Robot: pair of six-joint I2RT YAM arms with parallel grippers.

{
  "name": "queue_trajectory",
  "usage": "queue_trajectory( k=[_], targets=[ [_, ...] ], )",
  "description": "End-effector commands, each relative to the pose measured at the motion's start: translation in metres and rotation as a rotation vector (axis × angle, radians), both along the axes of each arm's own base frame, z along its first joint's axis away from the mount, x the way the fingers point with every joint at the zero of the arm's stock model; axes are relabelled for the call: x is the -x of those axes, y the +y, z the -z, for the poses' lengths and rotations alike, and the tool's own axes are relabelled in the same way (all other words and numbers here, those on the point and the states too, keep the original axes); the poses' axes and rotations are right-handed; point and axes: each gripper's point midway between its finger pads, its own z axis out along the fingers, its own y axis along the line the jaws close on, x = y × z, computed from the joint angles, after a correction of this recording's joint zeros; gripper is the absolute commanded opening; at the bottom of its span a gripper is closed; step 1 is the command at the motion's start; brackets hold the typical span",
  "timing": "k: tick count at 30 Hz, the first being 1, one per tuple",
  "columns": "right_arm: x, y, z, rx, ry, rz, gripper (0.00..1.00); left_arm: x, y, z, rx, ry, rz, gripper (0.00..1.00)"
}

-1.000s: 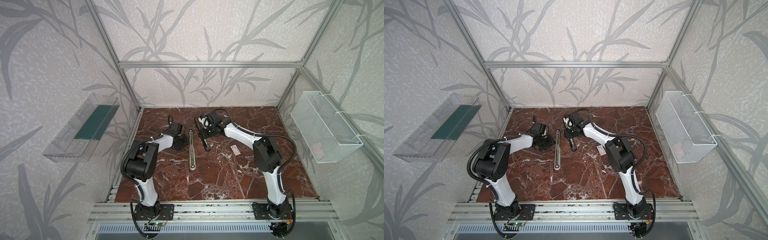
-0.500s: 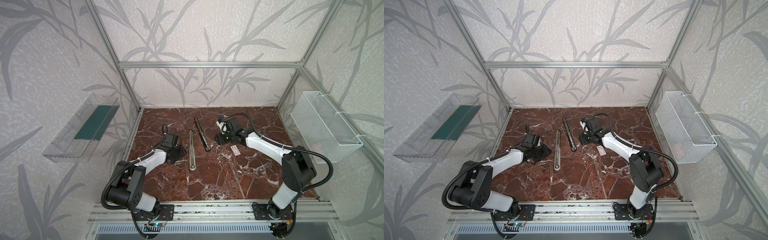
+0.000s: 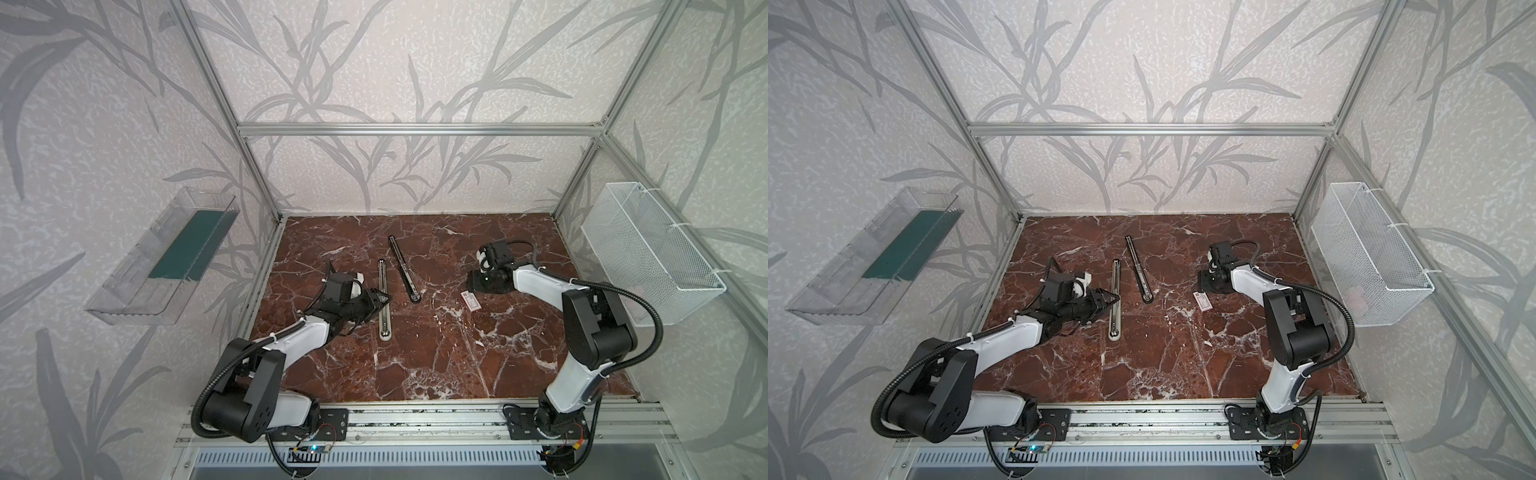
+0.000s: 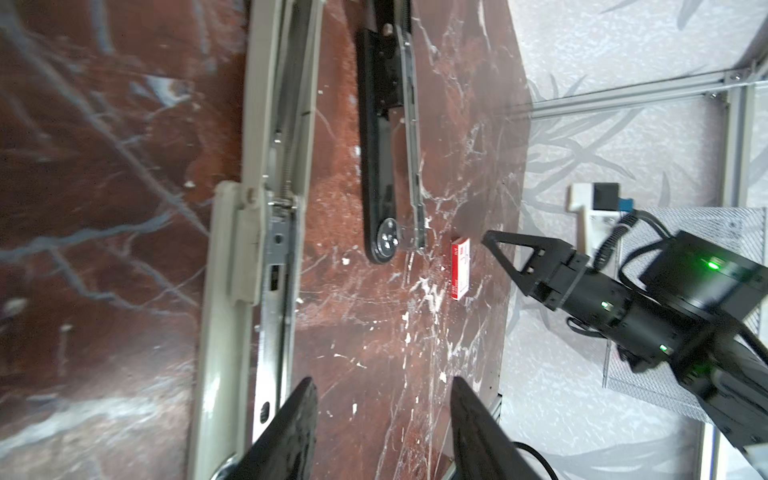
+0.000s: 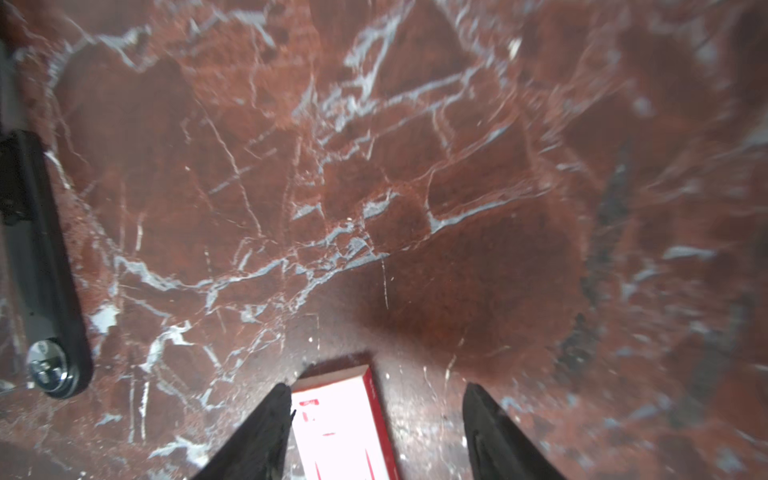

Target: Load the staples into the stapler

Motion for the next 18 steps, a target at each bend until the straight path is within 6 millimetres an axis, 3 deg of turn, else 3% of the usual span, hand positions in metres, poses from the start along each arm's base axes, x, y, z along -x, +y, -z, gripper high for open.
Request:
queue_trajectory(
  k=[1, 7, 16, 18],
  targets=[
    [-0.006, 0.014, 0.002, -0.064, 0.010, -0.026, 0.66, 0.003, -0.006, -0.018, 0.002, -0.036, 0.034, 0.52],
    [0.010, 0.033, 0.009, -0.152, 0.059, -0.070, 0.64, 0.004, -0.005, -0.019, -0.020, -0.021, 0.030, 0.52],
    [0.073, 0.074, 0.004, -0.233, 0.099, -0.185, 0.61, 0.000, -0.032, -0.019, -0.049, 0.002, 0.114, 0.50],
    [0.082, 0.085, -0.007, -0.257, 0.085, -0.208, 0.60, -0.001, -0.039, -0.018, -0.057, 0.011, 0.137, 0.50]
  ],
)
